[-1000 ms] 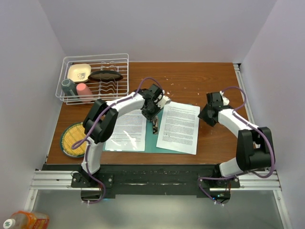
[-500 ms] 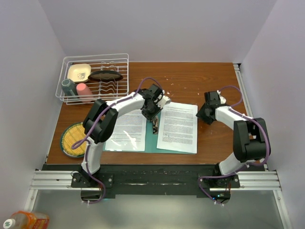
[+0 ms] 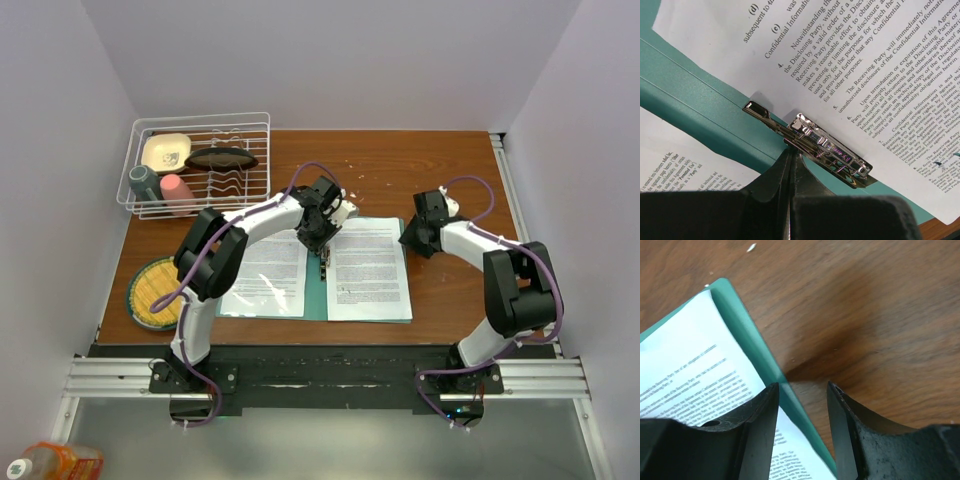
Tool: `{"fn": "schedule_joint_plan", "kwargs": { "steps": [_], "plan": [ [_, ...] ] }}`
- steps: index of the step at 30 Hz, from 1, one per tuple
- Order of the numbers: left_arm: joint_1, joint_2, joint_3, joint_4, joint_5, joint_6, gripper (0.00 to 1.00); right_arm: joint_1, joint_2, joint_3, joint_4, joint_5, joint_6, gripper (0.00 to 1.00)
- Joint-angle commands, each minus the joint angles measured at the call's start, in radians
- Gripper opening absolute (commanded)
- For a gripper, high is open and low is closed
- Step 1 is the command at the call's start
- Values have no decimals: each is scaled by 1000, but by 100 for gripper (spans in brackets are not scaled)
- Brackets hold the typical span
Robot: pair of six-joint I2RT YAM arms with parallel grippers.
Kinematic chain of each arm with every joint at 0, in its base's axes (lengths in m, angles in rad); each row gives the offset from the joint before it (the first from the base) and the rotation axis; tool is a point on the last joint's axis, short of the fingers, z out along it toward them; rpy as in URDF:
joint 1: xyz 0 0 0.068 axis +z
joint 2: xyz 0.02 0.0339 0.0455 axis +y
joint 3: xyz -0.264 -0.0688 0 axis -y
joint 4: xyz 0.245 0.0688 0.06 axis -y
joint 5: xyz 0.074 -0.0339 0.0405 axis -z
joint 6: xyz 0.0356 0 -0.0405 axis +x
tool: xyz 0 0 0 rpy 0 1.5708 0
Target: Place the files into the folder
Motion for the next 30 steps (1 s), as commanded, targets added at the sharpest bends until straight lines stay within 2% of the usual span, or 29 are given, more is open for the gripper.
{"fn": "schedule_joint_plan", "kwargs": {
  "steps": [1, 12, 27, 30],
  "plan": [
    [3, -12, 7, -4, 25, 0, 2, 18, 7, 21, -8, -4, 28, 47],
    [5, -13, 7, -2, 30, -2, 2, 40, -56, -9, -56, 39, 53, 47],
    [2, -22, 3, 0, 33, -6, 2, 47, -102, 4, -160, 152, -4, 49],
    [2, -27, -2, 3, 27, -2, 2, 53, -168, 27, -185, 163, -47, 49]
  ]
}}
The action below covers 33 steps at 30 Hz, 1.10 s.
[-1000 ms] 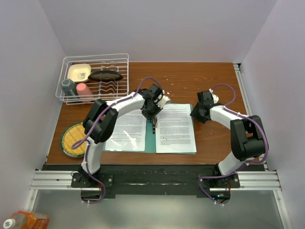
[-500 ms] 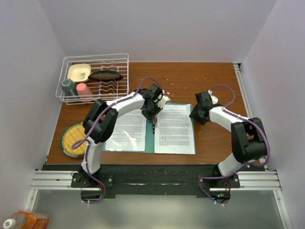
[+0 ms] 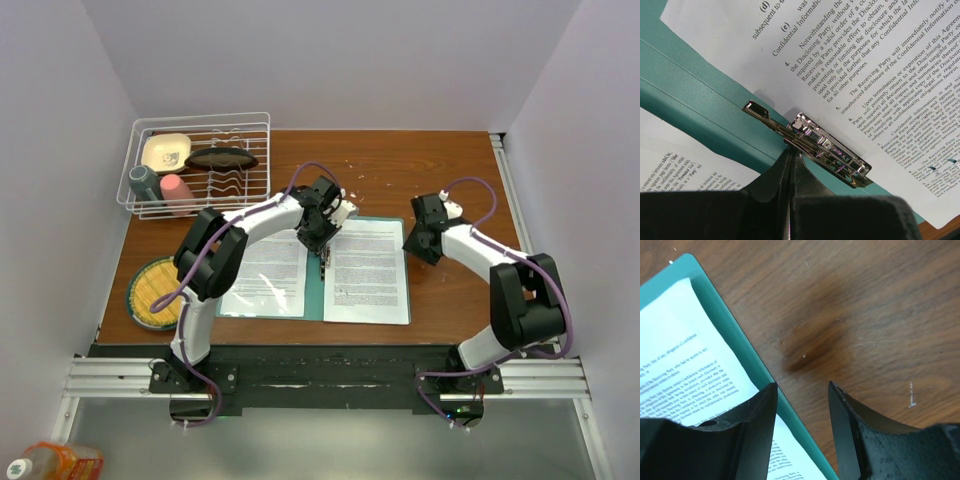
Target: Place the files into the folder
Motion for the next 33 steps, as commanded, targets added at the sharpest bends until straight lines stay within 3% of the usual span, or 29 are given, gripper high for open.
{"fn": "schedule_joint_plan", "kwargs": {
  "steps": [1, 6, 10, 14, 18, 20, 25, 33],
  "plan": [
    [2, -27, -4, 0, 17, -3, 2, 24, -122, 33, -48, 45, -71, 49],
    [2, -24, -2, 0, 15, -2, 2, 249, -370, -63, 50, -4, -215, 49],
    [2, -19, 4, -5, 14, -3, 2, 384, -518, -160, 21, -39, -178, 36],
    [2, -15, 10, -8, 11, 0, 2, 561, -515, -232, -42, -47, -64, 22],
    [2, -9, 15, -13, 11, -2, 2, 651, -472, -254, -30, -96, 6, 16],
    [0, -9, 15, -11, 9, 0, 2, 699, -431, -249, -19, -119, 29, 16],
    [2, -15, 12, -14, 5, 3, 2, 816, -329, -218, -28, -91, 75, 30],
    [2, -26, 3, -10, 6, 4, 2, 885, -249, -212, -30, -68, 144, 32]
  ]
}}
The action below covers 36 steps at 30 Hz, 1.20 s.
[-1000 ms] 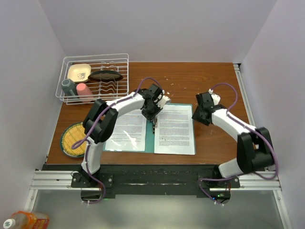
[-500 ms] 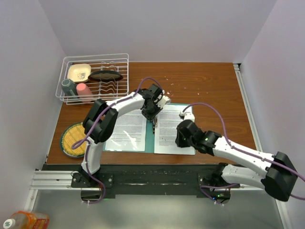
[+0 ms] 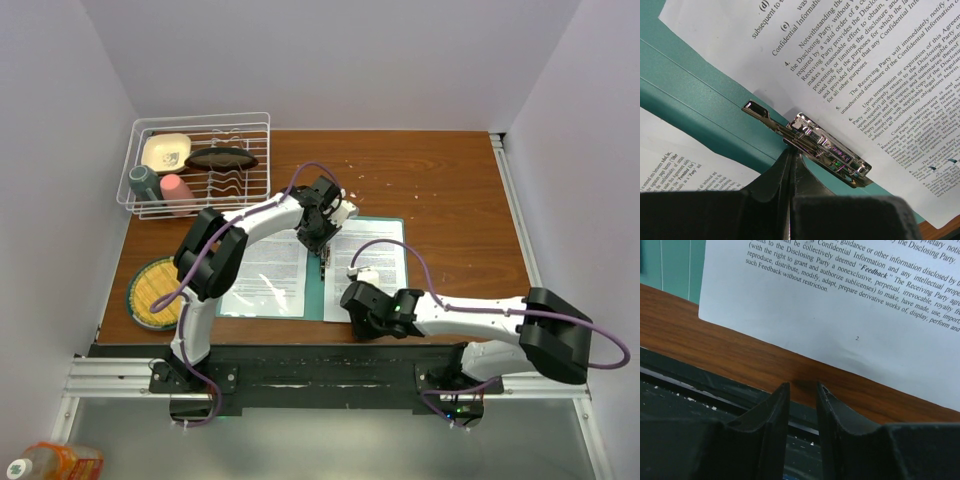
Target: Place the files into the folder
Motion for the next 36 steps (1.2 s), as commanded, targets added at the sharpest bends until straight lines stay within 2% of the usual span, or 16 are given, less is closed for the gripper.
{"fn": "schedule_joint_plan", "kwargs": {
  "steps": [1, 11, 27, 32, 36],
  "plan": [
    [2, -27, 5, -7, 7, 4, 2, 12, 21, 40, 1, 28, 59, 32],
    [0, -36, -5, -7, 7, 11, 2, 12, 80, 79, 19, 123, 68, 31],
    [2, -39, -11, -4, 12, 11, 1, 12, 95, 78, 44, 135, 44, 30],
    [0, -42, -3, -8, 7, 11, 1, 12, -77, 69, 55, 71, -18, 33],
    [3, -55, 17, -25, 10, 8, 1, 10, -166, 131, 13, 80, -56, 35]
  ]
}}
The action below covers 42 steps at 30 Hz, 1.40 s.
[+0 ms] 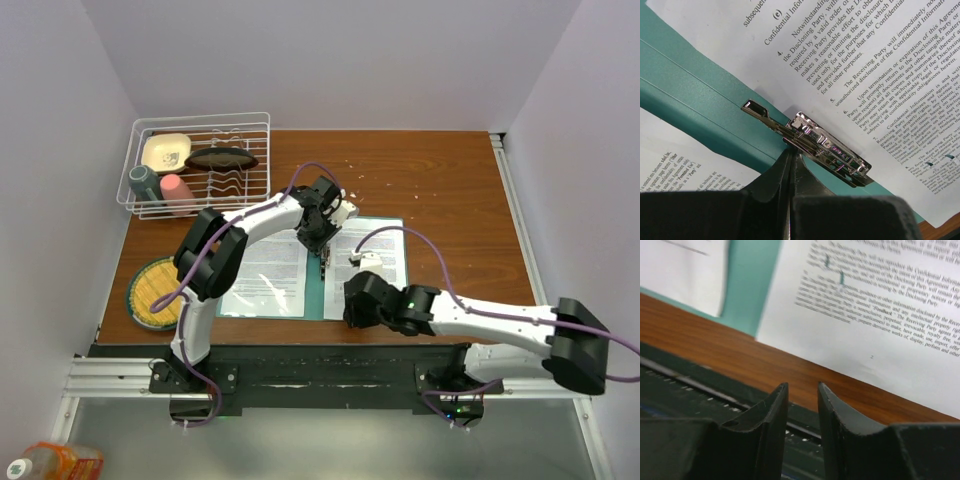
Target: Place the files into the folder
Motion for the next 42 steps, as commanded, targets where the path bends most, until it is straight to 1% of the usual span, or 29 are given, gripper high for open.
{"fn": "schedule_joint_plan", "kwargs": {
  "steps": [1, 4, 5, 6, 9, 10, 11, 13, 15, 16, 17, 19, 20, 22, 27, 28, 31, 34, 40, 42],
  "plan": [
    [3, -63, 22, -32, 13, 5, 1, 5, -91, 95, -13, 8, -78, 36],
    [5, -81, 50, -55, 30, -1, 1, 1, -71, 153, -31, 58, -84, 35],
    [5, -88, 62, -61, 35, -3, 1, -6, -65, 162, -43, 118, -80, 34],
    [6, -94, 69, -72, 42, -3, 1, -19, -51, 170, -43, 137, -77, 34],
    [22, -126, 92, -86, 56, -10, 2, -133, -37, 145, 5, 146, -80, 32],
    [28, -132, 96, -88, 59, -13, 2, -204, -34, 133, 37, 131, -98, 32],
    [32, -138, 104, -88, 61, -21, 2, -242, -29, 118, 97, 99, -107, 31],
    [46, -147, 112, -78, 61, -32, 11, -333, 18, 119, 145, 72, -139, 30],
    [55, -145, 125, -69, 62, -47, 20, -390, 70, 151, 203, 31, -167, 29],
    [57, -141, 137, -68, 64, -50, 21, -403, 125, 171, 219, 23, -190, 27],
    [60, -135, 147, -63, 68, -62, 21, -412, 157, 208, 228, 22, -199, 22],
    [61, -111, 176, -63, 81, -73, 21, -437, 235, 236, 266, -4, -218, 18],
    [61, -100, 188, -63, 84, -76, 20, -443, 259, 256, 280, -17, -221, 14],
    [63, -68, 216, -61, 85, -84, 20, -450, 315, 271, 311, -41, -218, 11],
    [75, 3, 257, -55, 101, -84, 19, -457, 385, 273, 363, -69, -186, 4],
    [78, 10, 266, -52, 105, -111, 19, -458, 389, 268, 380, -72, -185, 3],
    [91, 26, 267, -42, 105, -127, 21, -460, 405, 247, 401, -76, -178, 0],
    [101, 23, 247, -5, 107, -139, 22, -464, 411, 231, 423, -73, -173, 0],
    [103, 37, 234, 17, 105, -148, 30, -470, 438, 239, 418, -61, -166, 0],
    [103, 46, 233, 26, 108, -152, 34, -474, 460, 240, 417, -58, -161, 0]
  ]
}}
